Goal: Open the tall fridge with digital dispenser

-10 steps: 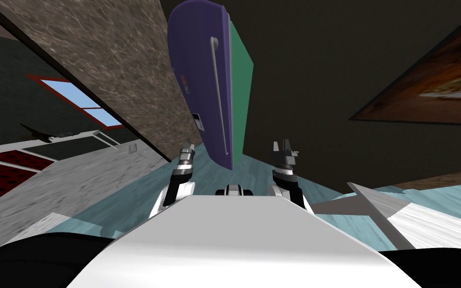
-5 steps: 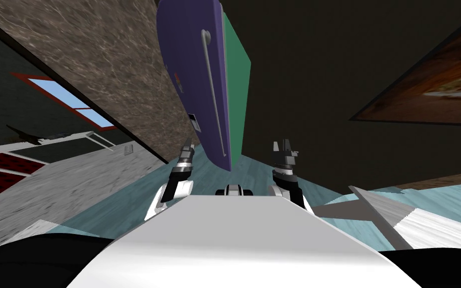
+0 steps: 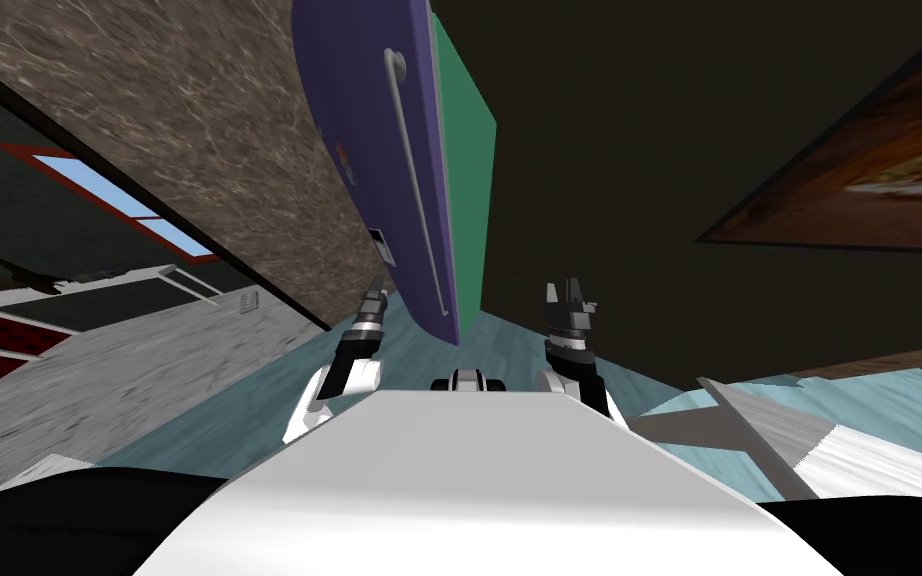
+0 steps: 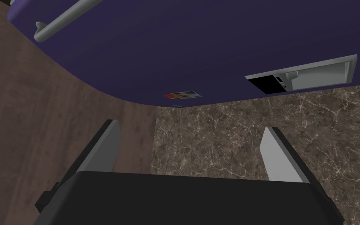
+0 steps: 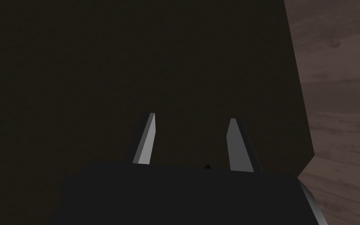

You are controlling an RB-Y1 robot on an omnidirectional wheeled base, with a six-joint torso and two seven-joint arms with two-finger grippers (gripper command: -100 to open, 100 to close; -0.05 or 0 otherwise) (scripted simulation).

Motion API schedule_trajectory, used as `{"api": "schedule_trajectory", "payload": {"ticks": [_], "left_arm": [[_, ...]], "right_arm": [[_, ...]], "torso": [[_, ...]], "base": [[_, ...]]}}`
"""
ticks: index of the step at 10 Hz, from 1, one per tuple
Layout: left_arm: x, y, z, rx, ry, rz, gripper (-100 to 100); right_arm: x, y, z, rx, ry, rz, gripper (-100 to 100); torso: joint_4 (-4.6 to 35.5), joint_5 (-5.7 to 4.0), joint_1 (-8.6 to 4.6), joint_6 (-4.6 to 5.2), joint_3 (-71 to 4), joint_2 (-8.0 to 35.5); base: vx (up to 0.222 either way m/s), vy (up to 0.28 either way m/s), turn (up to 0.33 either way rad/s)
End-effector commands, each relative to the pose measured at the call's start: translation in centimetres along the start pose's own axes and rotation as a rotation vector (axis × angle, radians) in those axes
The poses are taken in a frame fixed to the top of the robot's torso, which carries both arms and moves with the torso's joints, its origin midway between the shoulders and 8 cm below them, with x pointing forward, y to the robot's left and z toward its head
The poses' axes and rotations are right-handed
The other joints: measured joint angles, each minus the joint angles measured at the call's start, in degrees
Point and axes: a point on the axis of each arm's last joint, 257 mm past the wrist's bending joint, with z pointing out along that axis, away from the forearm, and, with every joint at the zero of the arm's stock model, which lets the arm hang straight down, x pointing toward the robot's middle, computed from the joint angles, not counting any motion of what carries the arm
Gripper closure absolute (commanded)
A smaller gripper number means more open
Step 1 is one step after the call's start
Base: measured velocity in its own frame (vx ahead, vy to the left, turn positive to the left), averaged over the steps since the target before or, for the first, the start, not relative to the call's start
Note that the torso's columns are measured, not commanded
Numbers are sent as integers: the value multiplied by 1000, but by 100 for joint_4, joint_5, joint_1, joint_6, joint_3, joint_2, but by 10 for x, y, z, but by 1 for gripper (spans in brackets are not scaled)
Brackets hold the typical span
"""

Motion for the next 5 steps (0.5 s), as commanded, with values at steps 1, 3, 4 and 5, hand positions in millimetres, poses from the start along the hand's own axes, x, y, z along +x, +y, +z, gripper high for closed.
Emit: {"api": "schedule_trajectory", "payload": {"ticks": [1,3,4,5], "left_arm": [[-3,8,3,-46,0,10,-100],[-6,14,4,-83,-4,16,-100],[-8,18,5,-103,-5,18,-100],[-8,19,5,-107,-5,18,-100]], "right_arm": [[0,0,0,0,0,0,0],[0,0,0,0,0,0,0],[0,0,0,0,0,0,0],[0,0,0,0,0,0,0]], "torso": [[2,2,5,1,4,6],[0,1,1,1,-1,-3],[-1,-1,-5,1,-4,-7],[0,-2,-8,1,1,1]], "base": [[53,-42,-31],[79,-45,-26],[67,-62,-22],[42,-43,-5]]}}
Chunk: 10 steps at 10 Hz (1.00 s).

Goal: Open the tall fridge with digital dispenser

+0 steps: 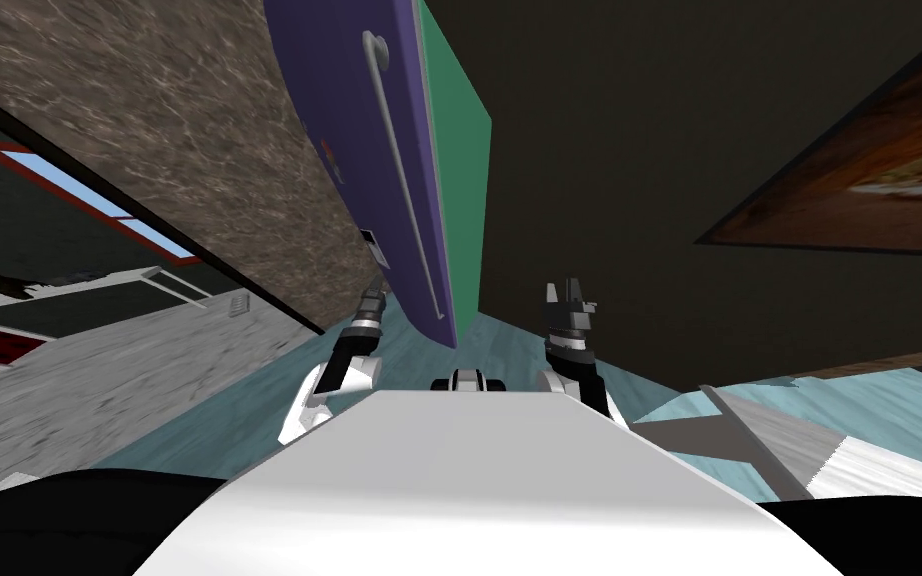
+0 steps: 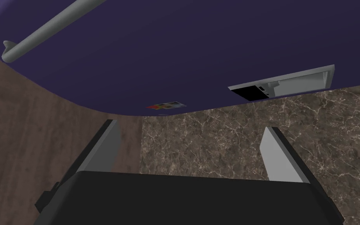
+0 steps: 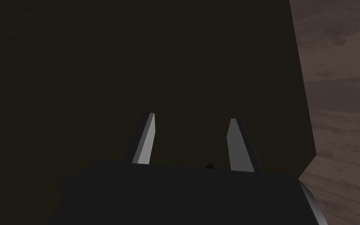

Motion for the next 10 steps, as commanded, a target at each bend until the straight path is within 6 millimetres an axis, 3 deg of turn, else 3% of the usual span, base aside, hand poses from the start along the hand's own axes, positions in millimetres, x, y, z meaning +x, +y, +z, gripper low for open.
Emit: {"api": "schedule_trajectory", "payload": {"ticks": [1,10], "left_arm": [[-2,8,2,-41,-2,4,-100],[-14,52,2,-245,9,62,-100]], "right_arm": [[0,0,0,0,0,0,0],[0,0,0,0,0,0,0]], "torso": [[3,2,9,0,6,10],[0,0,1,0,-1,-3]], "base": [[41,-39,-19],[74,-59,-26]]}}
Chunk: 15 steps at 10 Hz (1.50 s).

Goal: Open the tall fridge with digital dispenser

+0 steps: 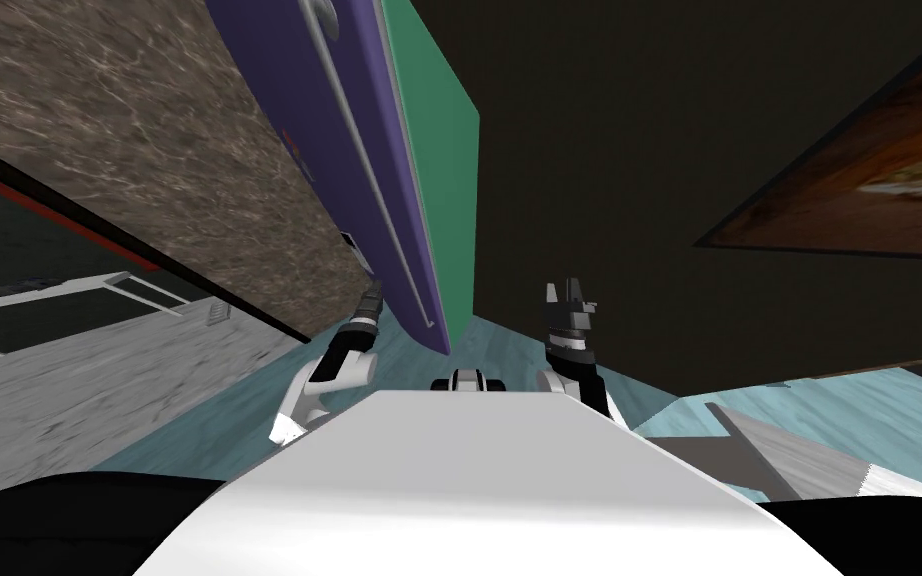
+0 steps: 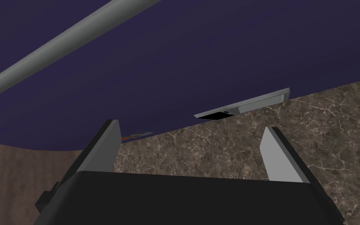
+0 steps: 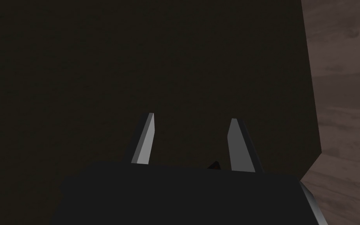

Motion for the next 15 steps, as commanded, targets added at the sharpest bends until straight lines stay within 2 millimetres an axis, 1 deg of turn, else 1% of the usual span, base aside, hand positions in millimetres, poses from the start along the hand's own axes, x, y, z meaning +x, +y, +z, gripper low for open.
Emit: {"api": "schedule_trajectory", "payload": {"ticks": [1,5,9,11,12,13,15], "left_arm": [[-1,12,1,-50,6,18,-100],[-7,27,2,-124,14,59,-100],[-15,36,1,-185,19,105,-100],[-21,34,0,-207,17,129,-100],[-21,36,0,-214,17,129,-100],[-24,33,-1,-220,15,137,-100],[-30,21,-4,-214,7,147,-100]], "right_arm": [[0,0,0,0,0,0,0],[0,0,0,0,0,0,0],[0,0,0,0,0,0,0],[0,0,0,0,0,0,0],[0,0,0,0,0,0,0],[0,0,0,0,0,0,0],[0,0,0,0,0,0,0]], "torso": [[1,0,1,-1,2,3],[0,2,8,-1,1,3],[2,2,7,0,3,6],[-1,1,1,0,-1,-3],[0,0,-1,0,1,3],[3,3,11,-1,7,11],[2,4,12,0,3,5]], "base": [[52,-47,-6],[55,-40,-20],[65,-46,-25],[79,-68,-26],[48,-45,-7],[45,-21,-17],[59,-30,-20]]}}
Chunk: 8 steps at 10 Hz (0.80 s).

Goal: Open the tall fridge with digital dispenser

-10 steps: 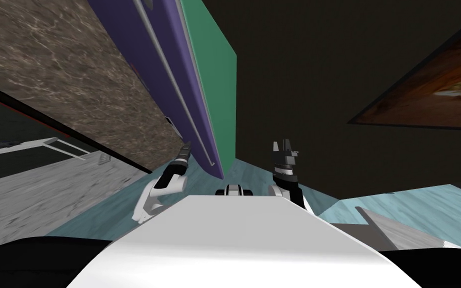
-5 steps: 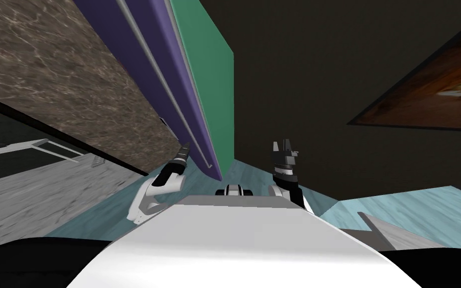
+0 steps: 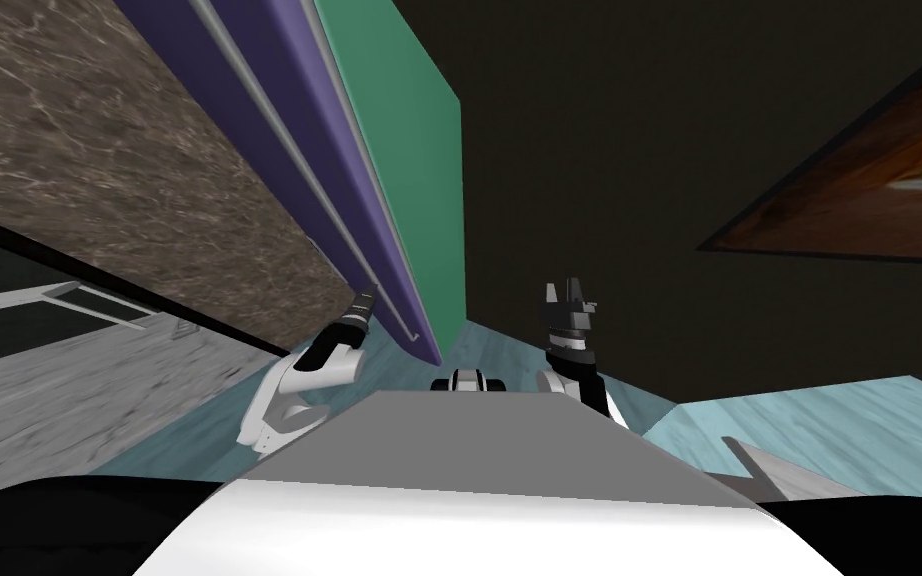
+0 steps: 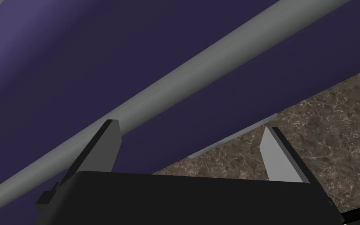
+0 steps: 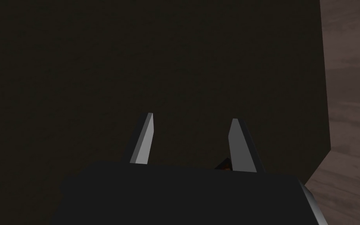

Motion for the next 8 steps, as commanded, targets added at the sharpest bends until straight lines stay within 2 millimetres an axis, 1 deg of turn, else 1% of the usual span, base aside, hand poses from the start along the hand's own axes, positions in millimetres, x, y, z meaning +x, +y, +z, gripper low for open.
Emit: {"api": "schedule_trajectory", "payload": {"ticks": [1,3,4,5,6,7,8], "left_arm": [[-9,-16,-9,13,-13,9,-100],[-14,-30,-15,37,-22,9,-100],[-12,-25,-14,28,-18,9,-100],[-18,-28,-14,23,-27,10,-100],[-16,-26,-14,27,-23,10,-100],[-16,-26,-14,25,-24,10,100],[-9,-31,-13,39,-1,11,100]], "right_arm": [[0,0,0,0,0,0,0],[0,0,0,0,0,0,0],[0,0,0,0,0,0,0],[0,0,0,0,0,0,0],[0,0,0,0,0,0,0],[0,0,0,0,0,0,0],[0,0,0,0,0,0,0]], "torso": [[-2,-3,-9,-1,-3,-4],[0,-3,-8,0,1,2],[1,-1,-3,0,4,6],[2,0,1,0,4,7],[-5,1,5,1,-11,-20],[-5,0,-2,-1,-8,-9],[7,-8,-11,10,0,5]], "base": [[50,-40,-11],[31,-28,-10],[9,-10,0],[91,12,-65],[57,11,-18],[3,1,21],[-107,137,-61]]}}
